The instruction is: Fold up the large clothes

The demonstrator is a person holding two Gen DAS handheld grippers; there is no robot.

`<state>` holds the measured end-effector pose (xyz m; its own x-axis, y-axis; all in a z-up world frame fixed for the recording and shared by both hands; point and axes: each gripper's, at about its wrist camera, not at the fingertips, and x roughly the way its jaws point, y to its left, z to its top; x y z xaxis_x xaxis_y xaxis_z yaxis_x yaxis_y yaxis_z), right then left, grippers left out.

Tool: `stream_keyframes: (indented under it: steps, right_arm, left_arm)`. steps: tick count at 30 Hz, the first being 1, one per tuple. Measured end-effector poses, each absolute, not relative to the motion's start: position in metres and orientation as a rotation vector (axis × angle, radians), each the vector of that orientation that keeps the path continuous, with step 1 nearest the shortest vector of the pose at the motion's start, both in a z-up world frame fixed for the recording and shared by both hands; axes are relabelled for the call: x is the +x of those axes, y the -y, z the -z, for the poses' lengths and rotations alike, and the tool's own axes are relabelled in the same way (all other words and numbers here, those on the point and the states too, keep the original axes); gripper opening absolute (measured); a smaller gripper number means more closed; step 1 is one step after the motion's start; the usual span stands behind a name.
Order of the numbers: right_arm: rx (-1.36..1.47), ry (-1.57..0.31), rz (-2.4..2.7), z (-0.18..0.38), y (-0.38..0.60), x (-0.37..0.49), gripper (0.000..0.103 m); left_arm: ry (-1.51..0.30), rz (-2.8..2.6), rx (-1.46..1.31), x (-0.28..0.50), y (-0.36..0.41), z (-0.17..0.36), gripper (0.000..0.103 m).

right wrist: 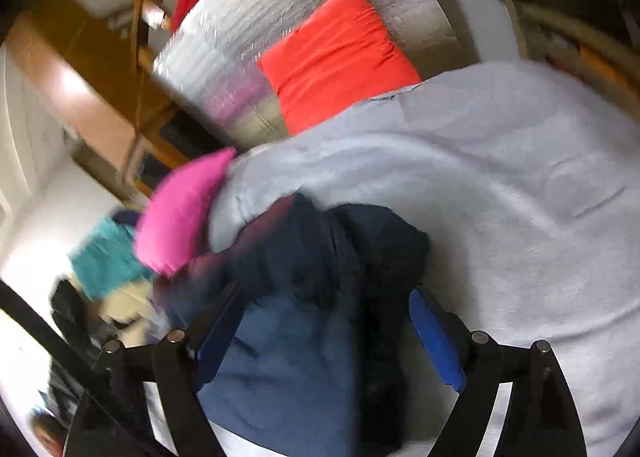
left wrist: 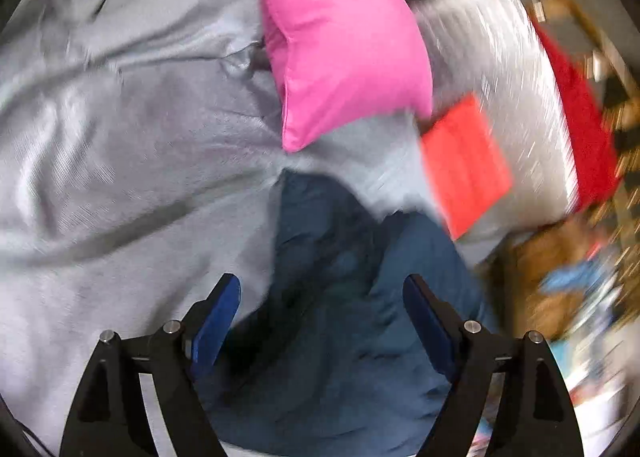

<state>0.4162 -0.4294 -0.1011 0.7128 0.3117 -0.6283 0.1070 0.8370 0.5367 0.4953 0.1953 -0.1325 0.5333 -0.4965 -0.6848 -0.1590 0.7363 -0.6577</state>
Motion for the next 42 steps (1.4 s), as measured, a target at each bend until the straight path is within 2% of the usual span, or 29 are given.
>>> stream_keyframes:
  steps: [4,7,8,9,10,11,12,13,14,15,17,22,26,27,28,29,31,32,33,34,35,37,42]
  right_arm:
    - [0.473,-0.871,-0.085,0.119,0.403,0.429,0.086]
    - [0.384,-0.937,-0.072,0.133,0.38,0.442,0.083]
    - [0.35,-0.965,-0.058,0.138,0.373,0.445,0.078]
    - [0.311,-0.999,-0.04,0.144,0.366,0.449,0.067]
    - [0.297,-1.021,-0.039,0.152,0.362,0.453,0.061]
    - [0.303,-1.037,-0.046,0.158,0.361,0.456,0.048]
    - [0.312,-1.043,-0.048,0.16,0.36,0.458,0.039]
    - [0.315,-1.037,-0.04,0.159,0.36,0.458,0.036]
    - [0.307,-1.026,-0.032,0.156,0.359,0.456,0.022]
    - [0.31,-1.015,-0.031,0.15,0.359,0.454,0.013]
    - [0.347,-0.971,-0.059,0.133,0.36,0.447,0.009]
    - [0.373,-0.86,-0.066,0.095,0.362,0.432,0.008]
    - [0.368,-0.879,-0.029,0.11,0.364,0.447,0.008]
    - [0.365,-0.913,-0.015,0.123,0.364,0.453,0.008]
    - [0.355,-0.968,-0.014,0.141,0.362,0.46,0.013]
    - [0.343,-1.008,-0.013,0.153,0.358,0.462,0.019]
    - [0.343,-1.066,-0.025,0.166,0.36,0.461,0.028]
    - [0.376,-1.071,-0.051,0.164,0.364,0.457,0.032]
    - [0.422,-1.056,-0.092,0.158,0.369,0.449,0.051]
    - [0.466,-1.019,-0.132,0.15,0.375,0.437,0.067]
    - [0.48,-0.995,-0.144,0.145,0.378,0.427,0.092]
    - [0.482,-0.937,-0.144,0.133,0.381,0.4,0.093]
    - [0.4,-1.001,-0.109,0.142,0.364,0.365,0.093]
  left_arm:
    - [-1.077,0.191,-0.441,0.492,-0.154,0.143,0.083]
    - [-1.114,0.184,-0.368,0.49,-0.136,0.157,0.083]
    - [-1.121,0.188,-0.348,0.49,-0.131,0.16,0.079]
    - [-1.128,0.187,-0.331,0.49,-0.128,0.162,0.076]
    - [-1.136,0.19,-0.323,0.49,-0.126,0.163,0.066]
    - [-1.138,0.193,-0.331,0.49,-0.126,0.162,0.056]
    - [-1.131,0.198,-0.34,0.489,-0.127,0.158,0.05]
    - [-1.127,0.201,-0.342,0.488,-0.127,0.154,0.041]
    - [-1.121,0.201,-0.34,0.485,-0.128,0.149,0.03]
    - [-1.112,0.202,-0.337,0.483,-0.129,0.143,0.024]
    - [-1.098,0.228,-0.353,0.478,-0.132,0.13,0.012]
    - [-1.037,0.275,-0.421,0.471,-0.147,0.103,0.011]
    - [-1.073,0.242,-0.456,0.478,-0.147,0.122,0.014]
    - [-1.112,0.211,-0.447,0.482,-0.145,0.135,0.019]
    - [-1.136,0.175,-0.443,0.486,-0.145,0.144,0.029]
    - [-1.154,0.146,-0.441,0.486,-0.147,0.152,0.046]
    - [-1.148,0.125,-0.419,0.484,-0.15,0.152,0.055]
    - [-1.124,0.121,-0.407,0.478,-0.153,0.145,0.057]
    - [-1.105,0.123,-0.4,0.472,-0.155,0.14,0.058]
    - [-1.088,0.129,-0.392,0.466,-0.159,0.136,0.065]
    - [-1.076,0.135,-0.379,0.456,-0.161,0.131,0.069]
    - [-1.065,0.139,-0.342,0.438,-0.164,0.125,0.069]
    - [-1.064,0.18,-0.286,0.41,-0.159,0.123,0.069]
